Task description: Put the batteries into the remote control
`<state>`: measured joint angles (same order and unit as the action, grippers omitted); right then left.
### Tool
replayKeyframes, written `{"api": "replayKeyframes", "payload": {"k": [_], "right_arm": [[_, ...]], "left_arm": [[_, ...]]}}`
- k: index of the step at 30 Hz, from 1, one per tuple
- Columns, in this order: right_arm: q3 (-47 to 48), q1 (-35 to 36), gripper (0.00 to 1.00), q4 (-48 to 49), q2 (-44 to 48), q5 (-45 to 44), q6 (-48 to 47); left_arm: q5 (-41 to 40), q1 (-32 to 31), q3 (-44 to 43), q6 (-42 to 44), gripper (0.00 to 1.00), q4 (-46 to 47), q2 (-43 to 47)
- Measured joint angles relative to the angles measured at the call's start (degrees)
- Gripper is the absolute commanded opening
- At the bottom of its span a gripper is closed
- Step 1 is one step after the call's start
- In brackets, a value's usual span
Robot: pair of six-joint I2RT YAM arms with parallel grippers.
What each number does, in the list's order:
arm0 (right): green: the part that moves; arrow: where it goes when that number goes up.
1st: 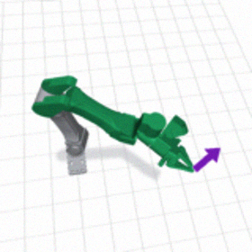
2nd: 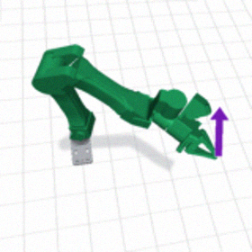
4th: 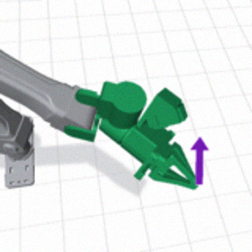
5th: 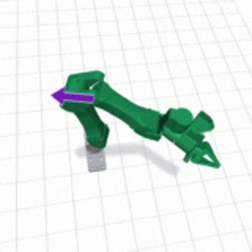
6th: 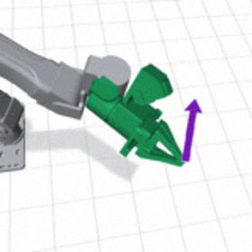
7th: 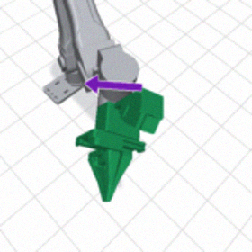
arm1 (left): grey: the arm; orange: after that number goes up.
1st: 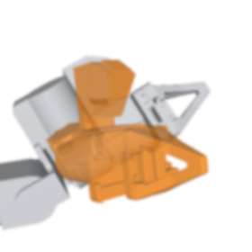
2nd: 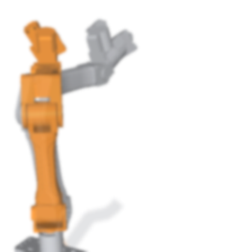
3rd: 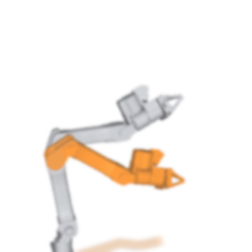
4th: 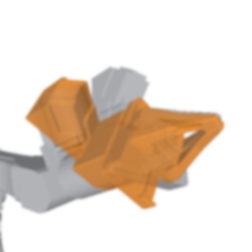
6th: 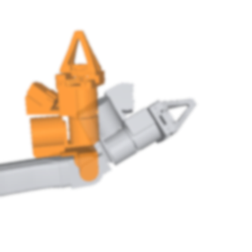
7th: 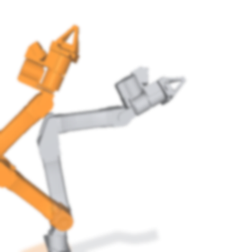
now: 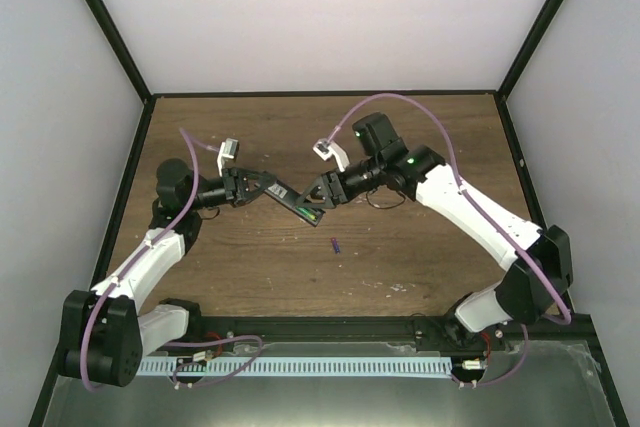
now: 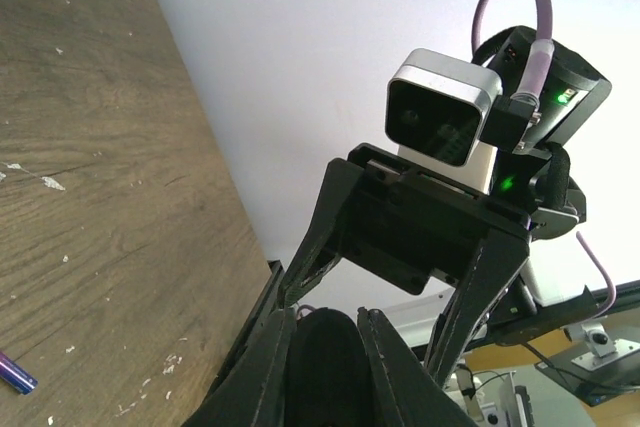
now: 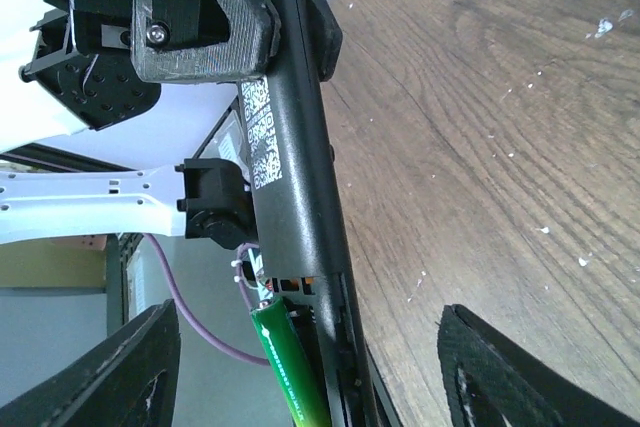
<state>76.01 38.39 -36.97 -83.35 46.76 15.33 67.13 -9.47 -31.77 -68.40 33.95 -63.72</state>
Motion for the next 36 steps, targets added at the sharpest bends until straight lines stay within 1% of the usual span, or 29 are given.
{"api": "replayKeyframes", "payload": {"k": [10, 17, 36], "right_arm": [[0.22, -0.02, 0.47, -0.11, -1.81, 3.06, 1.09], [2.29, 0.00, 0.41, -0.31, -3.21, 4.31, 1.40], [3.48, -0.02, 0.39, -2.54, -4.63, 5.14, 0.00]], "left_arm": [[0.04, 0.00, 0.02, 1.09, 0.00, -0.07, 0.00], [0.09, 0.00, 0.00, 1.46, 0.00, -0.15, 0.00], [0.26, 0.00, -0.17, 1.77, 0.00, -0.17, -0.81]]}}
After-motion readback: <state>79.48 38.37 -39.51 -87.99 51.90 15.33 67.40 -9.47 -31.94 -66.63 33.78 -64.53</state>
